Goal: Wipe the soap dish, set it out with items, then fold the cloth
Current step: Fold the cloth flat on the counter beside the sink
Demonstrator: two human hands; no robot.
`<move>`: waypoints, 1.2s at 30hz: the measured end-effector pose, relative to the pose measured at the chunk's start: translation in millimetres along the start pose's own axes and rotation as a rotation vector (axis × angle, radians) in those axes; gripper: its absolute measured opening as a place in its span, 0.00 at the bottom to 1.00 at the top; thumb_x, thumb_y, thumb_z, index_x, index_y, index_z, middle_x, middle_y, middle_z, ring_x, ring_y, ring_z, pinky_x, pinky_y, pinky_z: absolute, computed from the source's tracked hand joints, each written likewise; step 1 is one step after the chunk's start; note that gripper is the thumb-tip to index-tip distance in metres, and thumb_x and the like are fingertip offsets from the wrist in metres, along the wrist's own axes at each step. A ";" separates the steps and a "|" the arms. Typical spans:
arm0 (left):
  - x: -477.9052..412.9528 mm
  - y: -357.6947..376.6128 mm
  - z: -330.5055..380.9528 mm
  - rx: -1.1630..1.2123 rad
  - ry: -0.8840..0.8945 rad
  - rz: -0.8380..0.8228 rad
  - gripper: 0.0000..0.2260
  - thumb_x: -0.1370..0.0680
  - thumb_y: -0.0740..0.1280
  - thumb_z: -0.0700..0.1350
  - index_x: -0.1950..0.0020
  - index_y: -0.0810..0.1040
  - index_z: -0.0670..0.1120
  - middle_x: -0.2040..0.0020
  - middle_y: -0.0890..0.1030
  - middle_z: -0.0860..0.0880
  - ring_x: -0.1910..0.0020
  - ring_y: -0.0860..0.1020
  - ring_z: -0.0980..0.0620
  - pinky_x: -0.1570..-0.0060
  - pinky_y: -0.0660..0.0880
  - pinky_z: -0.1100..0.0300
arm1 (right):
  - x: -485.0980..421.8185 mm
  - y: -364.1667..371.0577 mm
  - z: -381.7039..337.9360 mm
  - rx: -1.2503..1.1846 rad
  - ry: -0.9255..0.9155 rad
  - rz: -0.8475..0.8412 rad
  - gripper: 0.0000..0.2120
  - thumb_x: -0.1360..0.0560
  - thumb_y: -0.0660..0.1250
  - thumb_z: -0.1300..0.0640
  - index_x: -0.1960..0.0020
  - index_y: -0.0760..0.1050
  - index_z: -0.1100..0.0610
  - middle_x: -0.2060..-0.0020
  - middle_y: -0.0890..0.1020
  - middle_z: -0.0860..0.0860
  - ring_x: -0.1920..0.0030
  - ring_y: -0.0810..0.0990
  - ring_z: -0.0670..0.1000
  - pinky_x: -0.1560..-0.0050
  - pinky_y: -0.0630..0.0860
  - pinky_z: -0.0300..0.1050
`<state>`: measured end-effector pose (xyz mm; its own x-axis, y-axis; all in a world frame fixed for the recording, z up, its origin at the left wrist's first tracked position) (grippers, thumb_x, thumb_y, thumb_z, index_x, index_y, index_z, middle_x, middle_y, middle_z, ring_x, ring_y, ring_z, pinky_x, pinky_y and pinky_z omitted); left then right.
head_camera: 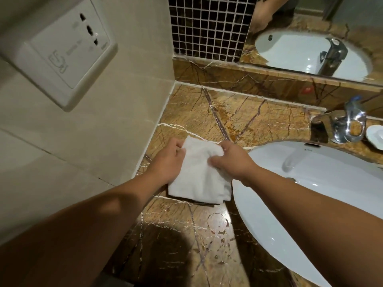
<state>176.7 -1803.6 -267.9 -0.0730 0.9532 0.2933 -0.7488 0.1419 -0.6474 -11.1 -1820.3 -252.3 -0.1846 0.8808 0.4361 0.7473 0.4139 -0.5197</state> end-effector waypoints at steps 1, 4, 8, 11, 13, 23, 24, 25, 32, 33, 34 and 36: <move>-1.3 2.2 -2.5 -0.039 -0.017 -0.022 0.10 0.19 0.59 0.52 0.39 0.67 0.53 0.56 0.80 0.50 0.58 0.79 0.47 0.58 0.74 0.52 | -0.4 -1.9 1.9 0.123 0.005 0.044 0.20 0.29 0.72 0.51 0.41 0.73 0.56 0.48 0.80 0.56 0.53 0.80 0.56 0.54 0.78 0.54; 2.0 8.6 -10.0 -0.200 -0.066 -0.113 0.24 0.23 0.64 0.50 0.29 0.62 0.50 0.48 0.80 0.47 0.55 0.77 0.48 0.54 0.74 0.53 | 2.4 4.9 14.8 0.157 0.073 0.040 0.36 0.29 0.73 0.51 0.27 0.60 0.56 0.34 0.73 0.58 0.41 0.76 0.60 0.45 0.76 0.56; 10.3 17.7 -6.4 -0.255 -0.066 -0.183 0.27 0.26 0.66 0.44 0.29 0.60 0.51 0.54 0.80 0.49 0.60 0.79 0.49 0.59 0.77 0.53 | 0.6 5.1 23.8 0.108 0.093 0.065 0.30 0.28 0.68 0.62 0.28 0.63 0.55 0.36 0.75 0.57 0.43 0.76 0.59 0.45 0.77 0.57; 11.6 16.0 1.3 -0.269 -0.040 -0.147 0.25 0.26 0.63 0.38 0.31 0.62 0.52 0.55 0.80 0.48 0.62 0.78 0.48 0.61 0.77 0.52 | -1.2 4.2 16.7 0.082 -0.008 0.102 0.31 0.27 0.67 0.62 0.27 0.63 0.50 0.31 0.73 0.54 0.37 0.73 0.58 0.43 0.74 0.53; 11.9 9.0 3.4 -0.293 -0.040 -0.094 0.25 0.27 0.62 0.37 0.32 0.63 0.53 0.55 0.79 0.47 0.62 0.77 0.48 0.62 0.76 0.51 | -0.6 2.6 14.9 0.022 -0.016 0.162 0.34 0.28 0.71 0.58 0.26 0.61 0.50 0.31 0.72 0.54 0.35 0.73 0.58 0.41 0.73 0.54; 16.3 15.1 -5.1 -0.335 -0.071 -0.181 0.31 0.27 0.60 0.34 0.27 0.60 0.55 0.44 0.75 0.42 0.55 0.78 0.44 0.62 0.73 0.55 | 5.6 23.9 17.1 -0.033 0.111 0.046 0.37 0.29 0.66 0.64 0.25 0.53 0.52 0.33 0.70 0.57 0.46 0.73 0.56 0.54 0.74 0.51; 16.0 14.9 -5.1 -0.347 -0.068 -0.191 0.31 0.27 0.59 0.34 0.27 0.60 0.55 0.44 0.75 0.42 0.55 0.77 0.44 0.61 0.73 0.54 | 5.3 25.1 18.9 -0.012 0.116 0.044 0.37 0.29 0.66 0.65 0.25 0.53 0.53 0.36 0.72 0.58 0.46 0.74 0.57 0.54 0.74 0.51; 16.2 14.3 -6.2 -0.364 -0.074 -0.202 0.30 0.27 0.60 0.34 0.28 0.61 0.55 0.43 0.74 0.42 0.55 0.77 0.44 0.60 0.74 0.54 | 5.7 25.9 22.6 0.031 0.135 0.037 0.38 0.30 0.67 0.64 0.26 0.54 0.54 0.40 0.75 0.58 0.48 0.76 0.58 0.57 0.74 0.51; 25.3 11.0 19.6 -0.567 0.240 0.023 0.22 0.25 0.64 0.45 0.31 0.67 0.54 0.36 0.68 0.46 0.39 0.68 0.46 0.43 0.70 0.50 | 25.4 15.8 2.6 0.522 -0.155 0.256 0.45 0.32 0.74 0.46 0.24 0.52 0.49 0.32 0.65 0.58 0.36 0.68 0.62 0.41 0.72 0.56; 28.4 17.9 24.6 -0.586 0.319 0.003 0.22 0.24 0.65 0.48 0.31 0.67 0.54 0.34 0.68 0.47 0.36 0.66 0.46 0.40 0.68 0.49 | 27.7 21.0 -2.0 0.586 -0.245 0.225 0.43 0.32 0.73 0.44 0.25 0.55 0.50 0.32 0.65 0.57 0.34 0.65 0.61 0.37 0.68 0.55; 31.2 27.0 26.2 -0.617 0.368 -0.054 0.23 0.24 0.66 0.51 0.30 0.66 0.55 0.31 0.67 0.47 0.33 0.64 0.46 0.37 0.66 0.48 | 28.4 28.8 -2.1 0.654 -0.289 0.147 0.40 0.31 0.71 0.42 0.26 0.57 0.50 0.31 0.65 0.57 0.32 0.62 0.60 0.34 0.64 0.55; 35.5 42.9 20.3 -0.710 0.375 -0.190 0.25 0.24 0.65 0.55 0.28 0.64 0.55 0.26 0.62 0.47 0.29 0.60 0.44 0.33 0.62 0.46 | 29.0 43.0 6.4 0.724 -0.255 -0.022 0.36 0.29 0.69 0.40 0.28 0.62 0.53 0.28 0.64 0.57 0.29 0.59 0.59 0.31 0.61 0.54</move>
<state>128.7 -1769.1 -270.9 0.3315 0.9041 0.2697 -0.1228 0.3248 -0.9378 11.6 -1775.5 -266.8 -0.4020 0.8599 0.3146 0.1536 0.4020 -0.9027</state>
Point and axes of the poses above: each hand's wrist, its own x-axis away from the middle knuckle, its own y-axis out of the palm, z = x × y, the point moved 7 cm from there along -x, towards the middle knuckle
